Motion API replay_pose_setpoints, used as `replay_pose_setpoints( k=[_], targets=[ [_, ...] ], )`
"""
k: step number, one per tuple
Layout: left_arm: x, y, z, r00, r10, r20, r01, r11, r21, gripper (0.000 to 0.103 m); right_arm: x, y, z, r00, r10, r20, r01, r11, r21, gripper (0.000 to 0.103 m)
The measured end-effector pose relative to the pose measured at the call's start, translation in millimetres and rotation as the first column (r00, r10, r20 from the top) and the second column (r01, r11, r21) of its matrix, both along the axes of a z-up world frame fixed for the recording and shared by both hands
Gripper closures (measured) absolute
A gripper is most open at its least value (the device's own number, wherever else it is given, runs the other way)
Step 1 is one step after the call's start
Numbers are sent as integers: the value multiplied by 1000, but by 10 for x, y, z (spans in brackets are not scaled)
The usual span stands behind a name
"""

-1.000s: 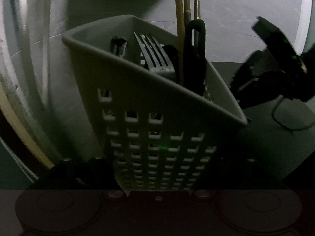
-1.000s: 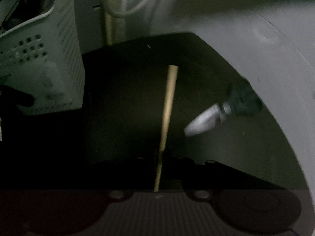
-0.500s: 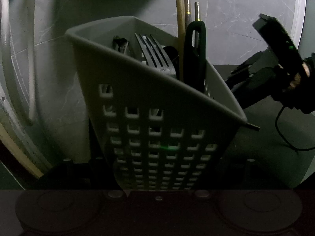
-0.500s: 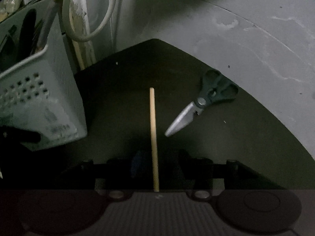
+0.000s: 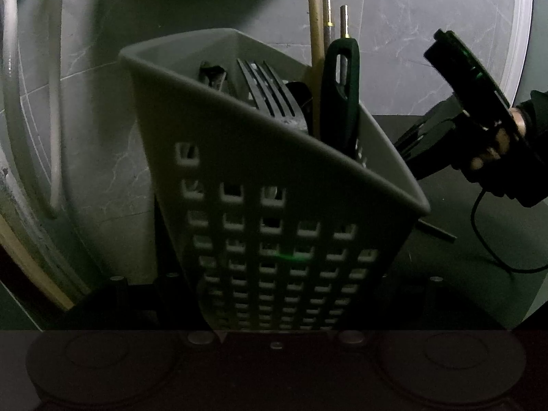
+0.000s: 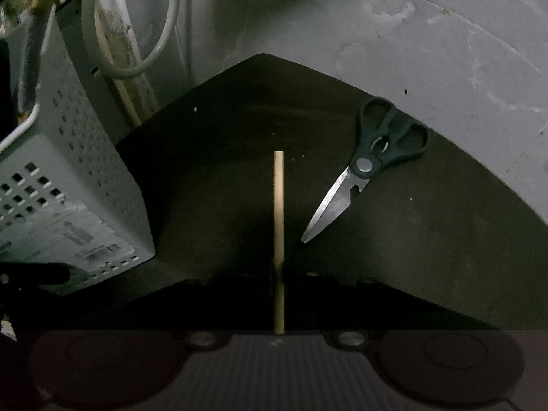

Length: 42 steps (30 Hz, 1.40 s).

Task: Organize utensils
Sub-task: 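Lift the chopstick and carry it over the grey holder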

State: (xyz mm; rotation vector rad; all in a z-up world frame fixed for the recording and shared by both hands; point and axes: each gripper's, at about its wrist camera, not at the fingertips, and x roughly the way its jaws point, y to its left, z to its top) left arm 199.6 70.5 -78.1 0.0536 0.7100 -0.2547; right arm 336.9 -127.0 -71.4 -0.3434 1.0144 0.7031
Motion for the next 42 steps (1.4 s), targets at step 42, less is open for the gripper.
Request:
replay_pose_setpoints(
  k=[42],
  targets=[
    [184, -6, -21, 998, -69, 1, 69, 998, -1, 27, -704, 94, 1385, 904, -281, 323, -87, 618, 781, 96]
  ],
)
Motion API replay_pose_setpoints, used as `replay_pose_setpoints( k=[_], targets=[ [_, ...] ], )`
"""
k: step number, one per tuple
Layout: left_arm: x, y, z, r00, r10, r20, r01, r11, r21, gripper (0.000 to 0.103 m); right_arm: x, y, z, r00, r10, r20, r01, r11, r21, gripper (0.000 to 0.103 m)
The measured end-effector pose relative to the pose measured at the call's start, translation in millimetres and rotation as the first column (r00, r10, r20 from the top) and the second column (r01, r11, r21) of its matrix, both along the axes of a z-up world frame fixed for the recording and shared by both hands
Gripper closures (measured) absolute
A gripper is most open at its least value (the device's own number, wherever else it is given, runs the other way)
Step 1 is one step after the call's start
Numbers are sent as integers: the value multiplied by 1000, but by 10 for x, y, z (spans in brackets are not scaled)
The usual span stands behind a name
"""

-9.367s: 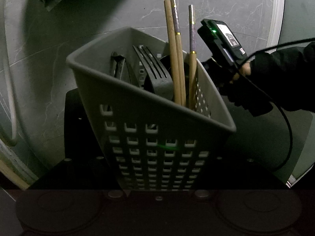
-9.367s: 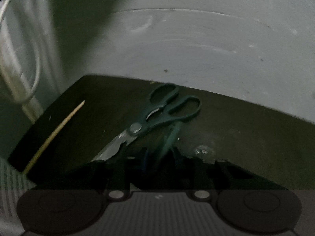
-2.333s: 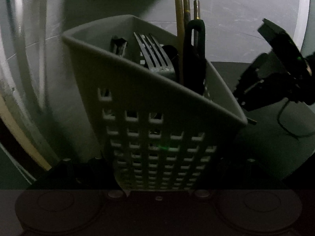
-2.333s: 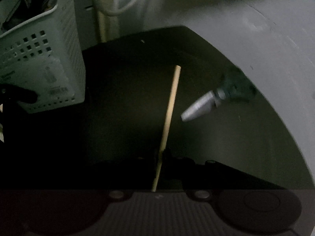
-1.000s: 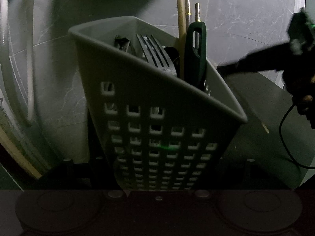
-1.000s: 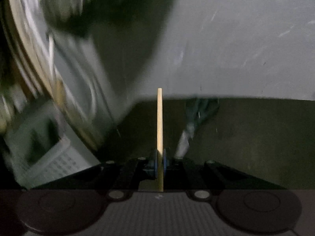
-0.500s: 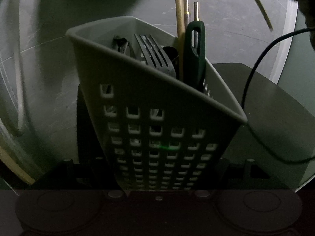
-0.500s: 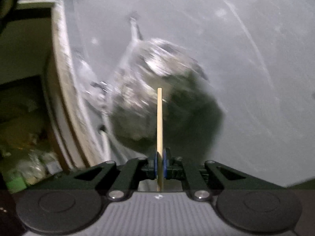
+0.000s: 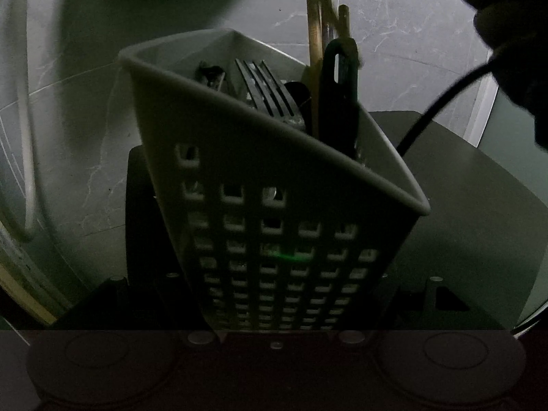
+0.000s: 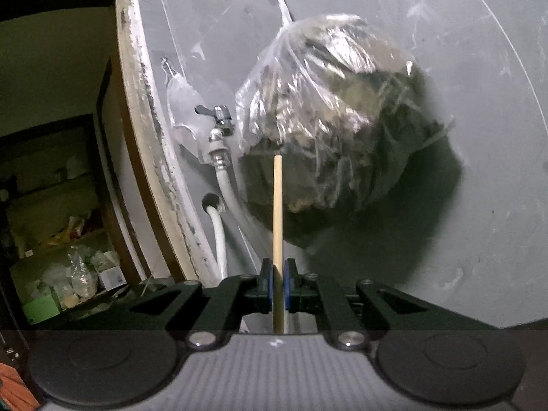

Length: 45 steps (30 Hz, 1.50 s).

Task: Organize utensils
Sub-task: 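Lift the chopstick and carry it over the grey holder, then lower the chopstick into the holder and open the right gripper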

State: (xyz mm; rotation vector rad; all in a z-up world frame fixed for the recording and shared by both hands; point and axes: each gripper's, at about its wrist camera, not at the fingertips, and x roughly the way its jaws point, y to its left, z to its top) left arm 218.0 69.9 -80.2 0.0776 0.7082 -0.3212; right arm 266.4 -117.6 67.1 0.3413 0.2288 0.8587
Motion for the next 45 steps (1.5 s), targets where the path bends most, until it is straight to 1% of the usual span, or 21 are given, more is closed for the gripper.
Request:
replay_pose_setpoints(
  k=[4, 7, 9, 12, 15, 17, 21, 24, 28, 32, 37, 45],
  targets=[
    [16, 1, -8, 1000, -2, 1, 2, 1000, -5, 27, -18, 28, -162, 999, -44, -27, 44, 999, -31, 96],
    [15, -1, -8, 1000, -2, 1, 2, 1000, -5, 27, -18, 72, -253, 997, -69, -29, 68, 997, -44, 96],
    [18, 4, -9, 1000, -2, 1, 2, 1000, -4, 27, -39, 100, -302, 997, -79, -13, 78, 995, -54, 96],
    [21, -2, -11, 1000, -1, 1, 1, 1000, -5, 27, -103, 128, -376, 996, -82, 20, 84, 994, -69, 96],
    [24, 4, -12, 1000, -1, 1, 1, 1000, -5, 27, -207, 138, -429, 994, -76, 74, 83, 992, -93, 96],
    [24, 5, -11, 1000, 0, 2, 0, 1000, -6, 27, -240, 161, -458, 995, -53, 85, 63, 991, -121, 96],
    [25, 4, -11, 1000, 1, 2, -1, 1000, -7, 27, -256, 165, -503, 997, -37, 66, 45, 990, -132, 96],
    [27, 8, -12, 1000, -1, 1, 1, 1000, -5, 27, -229, 143, -507, 998, -42, 44, 47, 992, -116, 96],
    [11, -3, -1, 1000, -4, 0, 4, 1000, -1, 27, -163, 99, -455, 998, -53, 19, 54, 997, -47, 96],
    [8, -7, 1, 1000, -2, -4, 2, 1000, 3, 27, -158, 98, -489, 998, -65, 6, 65, 998, -15, 96],
    [17, -36, -3, 1000, 2, -13, -2, 1000, 6, 27, -176, 125, -587, 998, -56, -20, 56, 998, -17, 96],
    [28, -32, -23, 1000, -2, -15, 2, 1000, 7, 26, -230, 66, -671, 998, -58, -21, 57, 997, -51, 96]
  ],
)
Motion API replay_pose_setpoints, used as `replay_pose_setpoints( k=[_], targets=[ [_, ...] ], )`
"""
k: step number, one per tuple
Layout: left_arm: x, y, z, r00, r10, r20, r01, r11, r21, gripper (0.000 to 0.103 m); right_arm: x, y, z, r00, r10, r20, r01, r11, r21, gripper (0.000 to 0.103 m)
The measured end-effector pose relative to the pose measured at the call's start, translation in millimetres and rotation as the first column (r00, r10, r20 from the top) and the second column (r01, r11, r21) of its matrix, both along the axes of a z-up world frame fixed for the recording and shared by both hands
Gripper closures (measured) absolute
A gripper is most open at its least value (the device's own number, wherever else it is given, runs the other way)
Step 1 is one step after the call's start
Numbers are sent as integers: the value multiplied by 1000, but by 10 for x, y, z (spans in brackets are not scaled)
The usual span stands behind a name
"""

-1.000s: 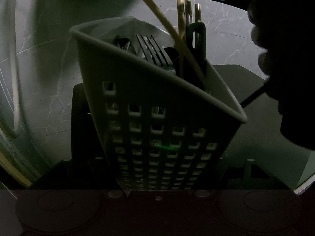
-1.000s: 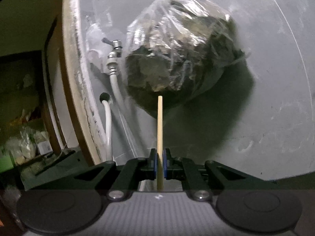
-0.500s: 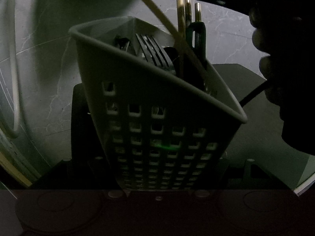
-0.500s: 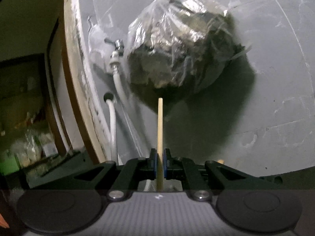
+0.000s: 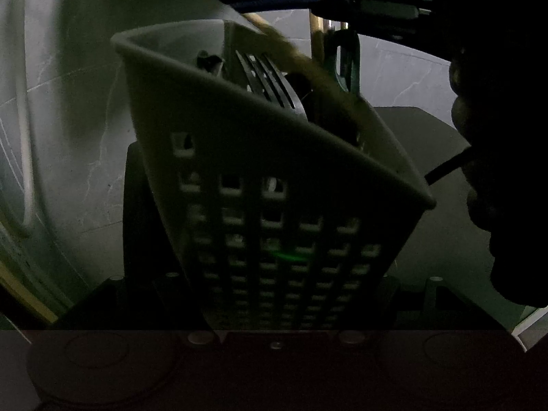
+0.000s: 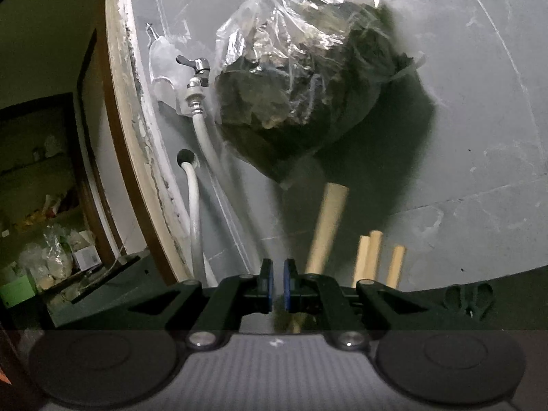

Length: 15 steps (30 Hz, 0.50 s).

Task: Organize utensils
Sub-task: 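Lower the chopstick into the holder and open the right gripper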

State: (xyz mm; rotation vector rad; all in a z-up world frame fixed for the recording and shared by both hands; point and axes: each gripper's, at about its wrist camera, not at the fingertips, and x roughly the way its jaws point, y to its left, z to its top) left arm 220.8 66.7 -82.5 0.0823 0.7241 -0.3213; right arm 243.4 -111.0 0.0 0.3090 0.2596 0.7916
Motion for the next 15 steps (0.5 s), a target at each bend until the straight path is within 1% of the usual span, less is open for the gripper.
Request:
replay_pose_setpoints(
  k=[2, 4, 9, 15],
  targets=[
    [5, 2, -4, 1000, -1, -1, 1, 1000, -1, 26, -8, -18, -4, 1000, 1, -1, -1, 1000, -8, 96],
    [6, -1, -7, 1000, -1, -1, 1, 1000, -1, 26, -15, -33, -14, 1000, 9, -7, -9, 1000, -18, 93],
    [16, -4, -5, 1000, 1, -1, -1, 1000, -1, 26, -44, -59, -24, 1000, 31, -6, -31, 999, -39, 90],
    [11, -7, -3, 1000, 0, -4, 0, 1000, 4, 26, -37, -58, -24, 999, 38, -8, -38, 998, -44, 90]
  ],
)
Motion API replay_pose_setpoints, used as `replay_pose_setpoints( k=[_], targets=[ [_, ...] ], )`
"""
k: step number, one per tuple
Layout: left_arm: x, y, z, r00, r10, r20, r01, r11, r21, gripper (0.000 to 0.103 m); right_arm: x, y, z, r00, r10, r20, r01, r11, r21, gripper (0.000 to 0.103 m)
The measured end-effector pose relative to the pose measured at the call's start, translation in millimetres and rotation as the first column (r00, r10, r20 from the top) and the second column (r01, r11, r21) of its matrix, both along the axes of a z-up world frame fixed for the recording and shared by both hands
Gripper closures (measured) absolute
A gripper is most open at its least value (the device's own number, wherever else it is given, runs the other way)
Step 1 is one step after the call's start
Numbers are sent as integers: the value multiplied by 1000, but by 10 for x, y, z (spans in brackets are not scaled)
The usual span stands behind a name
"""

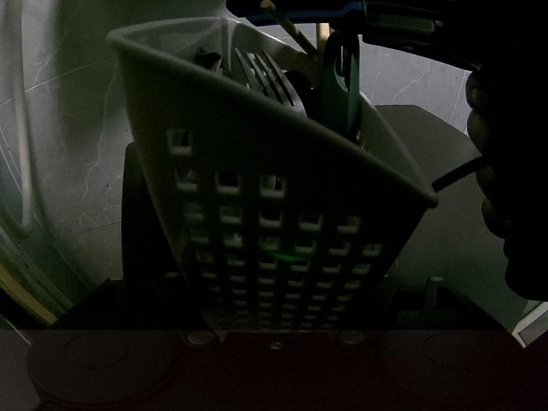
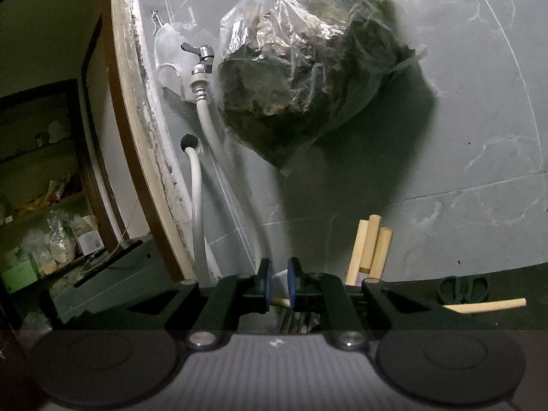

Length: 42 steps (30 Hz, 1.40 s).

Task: Organize utensils
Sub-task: 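Lower the chopstick into the holder and open the right gripper, then move the right gripper down and grasp another bamboo chopstick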

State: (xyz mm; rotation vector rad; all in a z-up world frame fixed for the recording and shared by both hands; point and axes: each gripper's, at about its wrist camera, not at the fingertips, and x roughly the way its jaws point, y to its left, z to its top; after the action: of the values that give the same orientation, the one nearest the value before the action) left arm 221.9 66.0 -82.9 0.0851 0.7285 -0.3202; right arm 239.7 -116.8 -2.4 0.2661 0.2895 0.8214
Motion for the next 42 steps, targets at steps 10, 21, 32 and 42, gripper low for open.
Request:
replay_pose_setpoints(
  k=[10, 21, 32, 42],
  targets=[
    [1, -26, -6, 1000, 9, 2, -9, 1000, -2, 26, -70, 62, -25, 995, 74, -60, -82, 985, -150, 91],
    [-62, -27, -6, 1000, 15, 8, -15, 1000, -3, 26, -8, -133, -51, 954, 162, -251, -199, 972, -129, 95],
    [-45, 9, -5, 1000, 17, 7, -17, 1000, -10, 26, 54, 5, 155, 925, 222, -308, -290, 937, -197, 56],
    [-49, 21, -1, 1000, 19, 5, -19, 1000, -13, 26, -31, -99, 283, 918, 267, -292, -335, 917, -215, 40]
  ],
)
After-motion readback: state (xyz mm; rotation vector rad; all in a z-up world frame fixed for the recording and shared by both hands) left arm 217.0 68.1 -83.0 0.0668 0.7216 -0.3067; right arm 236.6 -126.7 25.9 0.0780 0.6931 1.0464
